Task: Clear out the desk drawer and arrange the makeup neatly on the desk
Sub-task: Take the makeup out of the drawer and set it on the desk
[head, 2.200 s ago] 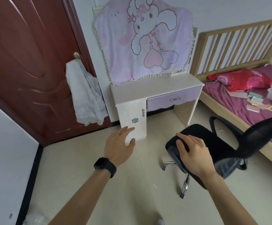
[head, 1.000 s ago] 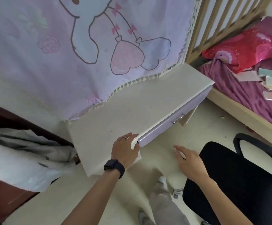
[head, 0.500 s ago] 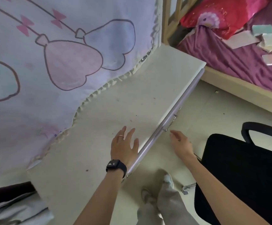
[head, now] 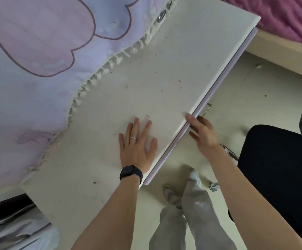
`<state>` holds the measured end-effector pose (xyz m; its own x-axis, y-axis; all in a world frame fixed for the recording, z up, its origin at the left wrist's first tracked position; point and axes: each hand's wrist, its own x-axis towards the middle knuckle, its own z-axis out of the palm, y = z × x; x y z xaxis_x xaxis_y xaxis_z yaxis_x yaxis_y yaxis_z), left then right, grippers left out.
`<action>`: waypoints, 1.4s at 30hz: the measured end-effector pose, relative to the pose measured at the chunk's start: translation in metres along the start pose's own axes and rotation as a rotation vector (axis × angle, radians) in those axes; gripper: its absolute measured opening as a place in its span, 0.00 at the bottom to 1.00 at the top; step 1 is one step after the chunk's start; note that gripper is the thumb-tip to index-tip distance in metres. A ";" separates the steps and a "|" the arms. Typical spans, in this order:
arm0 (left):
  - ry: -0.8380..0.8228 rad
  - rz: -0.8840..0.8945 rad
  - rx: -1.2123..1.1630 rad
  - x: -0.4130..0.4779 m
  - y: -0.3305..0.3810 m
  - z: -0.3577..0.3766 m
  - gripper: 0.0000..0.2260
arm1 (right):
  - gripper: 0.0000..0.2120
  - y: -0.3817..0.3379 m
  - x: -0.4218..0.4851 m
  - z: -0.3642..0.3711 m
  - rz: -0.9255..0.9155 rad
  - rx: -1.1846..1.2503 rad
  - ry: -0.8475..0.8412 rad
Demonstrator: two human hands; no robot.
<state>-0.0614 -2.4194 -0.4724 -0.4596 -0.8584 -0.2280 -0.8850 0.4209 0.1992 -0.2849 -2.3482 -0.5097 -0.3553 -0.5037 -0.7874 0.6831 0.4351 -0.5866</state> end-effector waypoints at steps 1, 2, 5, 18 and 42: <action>0.001 -0.005 -0.004 0.000 0.000 0.000 0.26 | 0.50 0.002 0.003 -0.001 0.002 0.018 -0.002; 0.004 -0.006 -0.010 0.001 -0.001 0.000 0.26 | 0.49 0.002 0.005 -0.002 0.005 0.039 -0.001; 0.018 -0.012 -0.022 0.001 -0.002 0.002 0.26 | 0.45 -0.001 0.009 -0.001 0.002 0.085 -0.020; 0.053 -0.001 -0.012 0.003 -0.007 0.011 0.25 | 0.45 0.001 -0.014 -0.029 -0.008 -0.221 0.118; 0.080 0.078 0.130 0.000 0.002 0.007 0.28 | 0.32 0.020 -0.053 -0.021 -0.026 -0.427 0.210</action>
<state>-0.0633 -2.4164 -0.4783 -0.5244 -0.8401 -0.1390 -0.8515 0.5171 0.0868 -0.2657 -2.2970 -0.4843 -0.5206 -0.3756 -0.7667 0.3648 0.7140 -0.5976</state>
